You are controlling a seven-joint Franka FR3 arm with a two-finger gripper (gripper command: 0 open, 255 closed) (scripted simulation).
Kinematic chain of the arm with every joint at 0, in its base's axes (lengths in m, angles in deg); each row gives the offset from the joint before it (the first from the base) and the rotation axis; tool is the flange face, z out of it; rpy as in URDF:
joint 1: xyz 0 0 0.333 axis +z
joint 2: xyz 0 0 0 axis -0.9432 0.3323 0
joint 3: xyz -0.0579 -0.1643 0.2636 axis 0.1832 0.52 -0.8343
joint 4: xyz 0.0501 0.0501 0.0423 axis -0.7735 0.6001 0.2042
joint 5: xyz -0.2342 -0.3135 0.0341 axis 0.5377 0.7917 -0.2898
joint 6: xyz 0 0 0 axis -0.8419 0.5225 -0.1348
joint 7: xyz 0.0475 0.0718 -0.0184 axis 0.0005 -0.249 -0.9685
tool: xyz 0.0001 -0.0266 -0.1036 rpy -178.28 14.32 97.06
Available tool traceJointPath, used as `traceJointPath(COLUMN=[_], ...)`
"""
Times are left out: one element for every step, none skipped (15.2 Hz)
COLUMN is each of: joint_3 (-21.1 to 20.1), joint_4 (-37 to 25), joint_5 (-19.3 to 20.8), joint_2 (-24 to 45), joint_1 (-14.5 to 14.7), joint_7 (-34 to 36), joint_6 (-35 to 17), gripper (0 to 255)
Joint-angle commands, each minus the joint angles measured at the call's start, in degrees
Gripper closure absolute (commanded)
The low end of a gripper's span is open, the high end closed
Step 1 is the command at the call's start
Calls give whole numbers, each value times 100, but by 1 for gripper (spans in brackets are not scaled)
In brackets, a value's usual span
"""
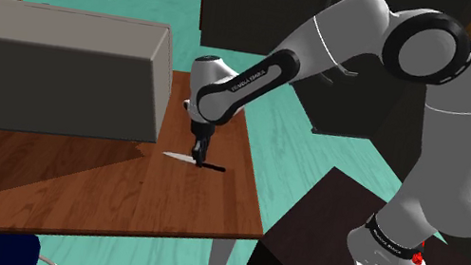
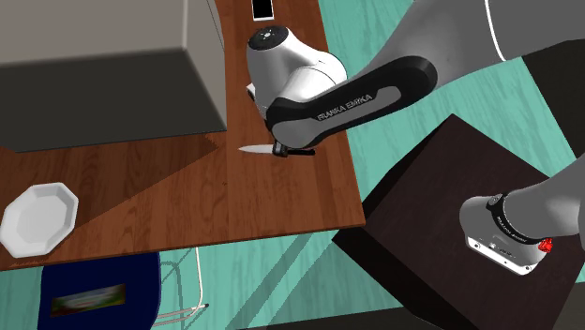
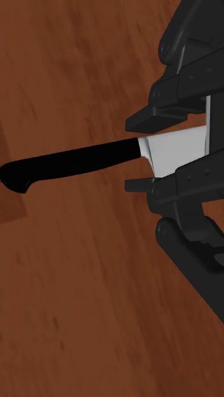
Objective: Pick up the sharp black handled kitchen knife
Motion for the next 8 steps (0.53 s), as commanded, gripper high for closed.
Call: traceJointPath(joint_3=[-9,-13,-16,-19,-22,-25,-26,-26], joint_4=[-16,-22,-30,-39,-49,-60,-61,-62], joint_5=[-8,-13,-17,-21,-26,-30,-31,-31], joint_2=[-108,-161,-212,-263,-313,-362,-371,-370], joint_1=[0,-3,-7,-10,-13,-17,-17,-17], joint_7=[15,18,20,23,26,28,29,29], joint_6=[125,183,242,301,361,421,430,431], gripper=[255,255,255,255,255,255,255,255])
